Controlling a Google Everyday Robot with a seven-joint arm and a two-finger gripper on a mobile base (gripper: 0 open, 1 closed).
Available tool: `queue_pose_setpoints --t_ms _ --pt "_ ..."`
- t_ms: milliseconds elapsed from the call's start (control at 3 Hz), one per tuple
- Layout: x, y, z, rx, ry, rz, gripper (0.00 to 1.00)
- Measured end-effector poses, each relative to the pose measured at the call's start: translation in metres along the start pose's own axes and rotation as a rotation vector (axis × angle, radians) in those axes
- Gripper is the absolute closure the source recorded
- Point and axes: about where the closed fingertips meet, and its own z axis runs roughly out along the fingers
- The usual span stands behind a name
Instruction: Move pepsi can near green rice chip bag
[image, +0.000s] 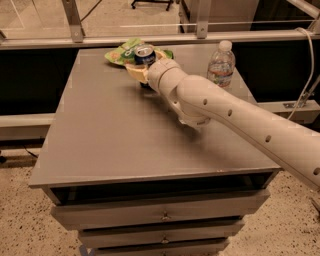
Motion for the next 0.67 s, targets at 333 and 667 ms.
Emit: queue_pose_setpoints --t_ms 333,667 --pt "0.0029 -0.0038 0.0011 0.014 0.008 0.012 0.29" --pt "0.0050 -0.0047 0.0017 0.017 0.011 0.019 0.06"
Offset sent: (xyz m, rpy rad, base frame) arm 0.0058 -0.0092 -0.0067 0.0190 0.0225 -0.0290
